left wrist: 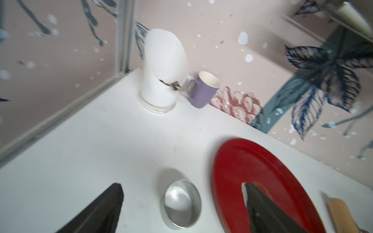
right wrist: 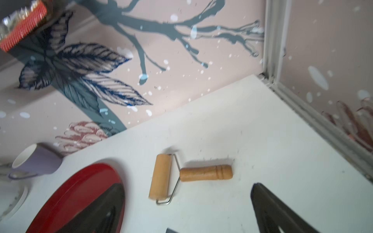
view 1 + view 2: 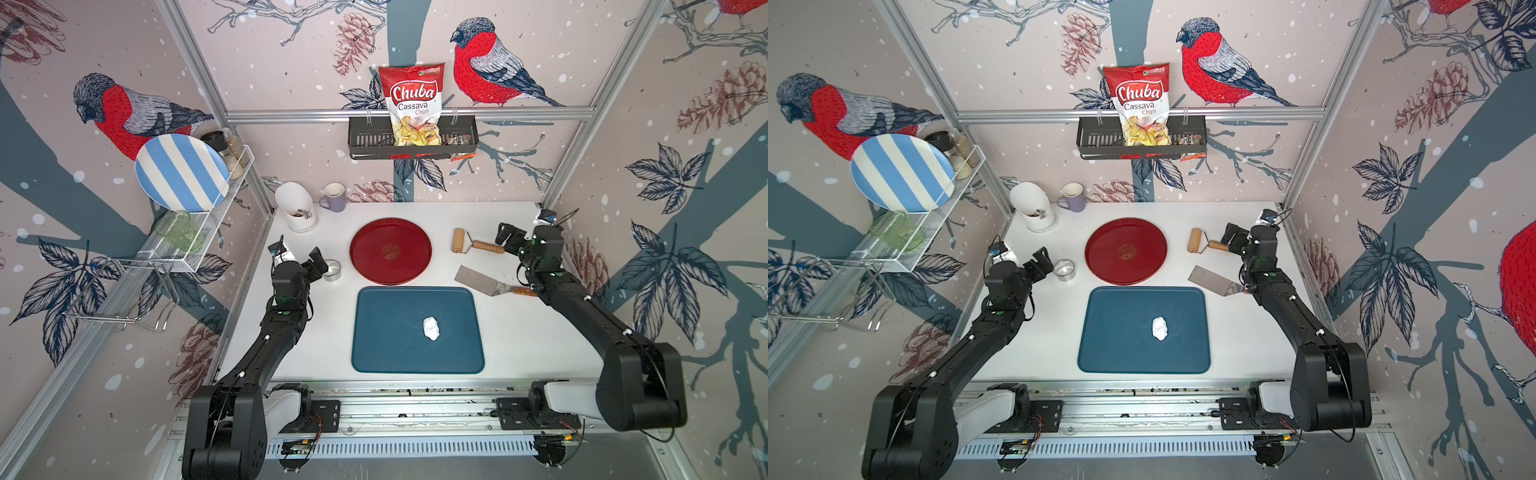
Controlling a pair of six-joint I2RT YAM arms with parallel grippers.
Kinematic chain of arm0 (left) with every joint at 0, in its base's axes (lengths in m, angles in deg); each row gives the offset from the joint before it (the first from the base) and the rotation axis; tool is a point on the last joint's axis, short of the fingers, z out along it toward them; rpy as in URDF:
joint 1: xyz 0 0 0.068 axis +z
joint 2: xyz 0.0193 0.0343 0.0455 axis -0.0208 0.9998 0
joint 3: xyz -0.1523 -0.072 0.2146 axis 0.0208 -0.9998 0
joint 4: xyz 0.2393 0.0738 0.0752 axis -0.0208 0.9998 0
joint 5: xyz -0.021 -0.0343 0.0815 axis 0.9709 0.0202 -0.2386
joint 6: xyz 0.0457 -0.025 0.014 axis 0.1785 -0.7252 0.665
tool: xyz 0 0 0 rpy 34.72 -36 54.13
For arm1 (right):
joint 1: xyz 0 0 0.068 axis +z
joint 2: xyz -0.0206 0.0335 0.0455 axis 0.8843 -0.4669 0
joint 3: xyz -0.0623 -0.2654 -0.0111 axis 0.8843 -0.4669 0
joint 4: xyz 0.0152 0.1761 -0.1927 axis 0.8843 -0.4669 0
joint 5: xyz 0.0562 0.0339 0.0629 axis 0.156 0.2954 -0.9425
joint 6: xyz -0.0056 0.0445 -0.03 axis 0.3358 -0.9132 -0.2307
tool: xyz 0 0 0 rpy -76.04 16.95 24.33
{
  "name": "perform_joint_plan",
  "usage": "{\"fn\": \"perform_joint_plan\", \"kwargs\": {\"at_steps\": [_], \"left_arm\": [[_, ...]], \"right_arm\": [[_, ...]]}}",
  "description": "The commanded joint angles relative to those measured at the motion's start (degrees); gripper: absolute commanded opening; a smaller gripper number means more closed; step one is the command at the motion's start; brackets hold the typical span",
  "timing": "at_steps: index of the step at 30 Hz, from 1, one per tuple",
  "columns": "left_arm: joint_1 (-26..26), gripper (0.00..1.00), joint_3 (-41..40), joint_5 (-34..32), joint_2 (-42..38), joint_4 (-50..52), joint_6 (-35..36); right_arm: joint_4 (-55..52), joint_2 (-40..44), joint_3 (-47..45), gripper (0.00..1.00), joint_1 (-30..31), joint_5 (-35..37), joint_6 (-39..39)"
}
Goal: Roll out the dumpling wrappers from the dough
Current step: Pick up the rolling pin from the center of the board.
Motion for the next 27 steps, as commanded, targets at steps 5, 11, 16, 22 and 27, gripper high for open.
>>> {"fn": "perform_joint_plan", "kwargs": {"at_steps": [5, 11, 16, 22, 27], "left_arm": [[-9.1, 0.95, -0.8, 10.5, 4.3, -5.6, -3.0], [-14.4, 0.95, -5.0, 10.7, 2.9, -10.2, -1.9], [-15.3, 0.95, -6.1, 11.4, 1.6, -11.6, -0.4], [-16.7, 0.95, -5.9, 10.7, 1.3, -11.4, 2.1], [-17.0, 0.95, -5.8, 10.7, 1.2, -11.1, 2.7]], "right_arm": [[-13.6, -11.1, 10.8, 1.0, 3.6, -3.2, -7.1], [-15.2, -18.6, 14.8, 0.96, 4.3, -5.5, -9.8], [-15.4, -24.2, 17.7, 0.9, 4.5, -7.2, -12.1], [-15.5, -30.9, 21.3, 0.75, 4.5, -9.1, -14.2], [-15.6, -35.5, 24.3, 0.61, 4.5, -10.5, -15.2]]}}
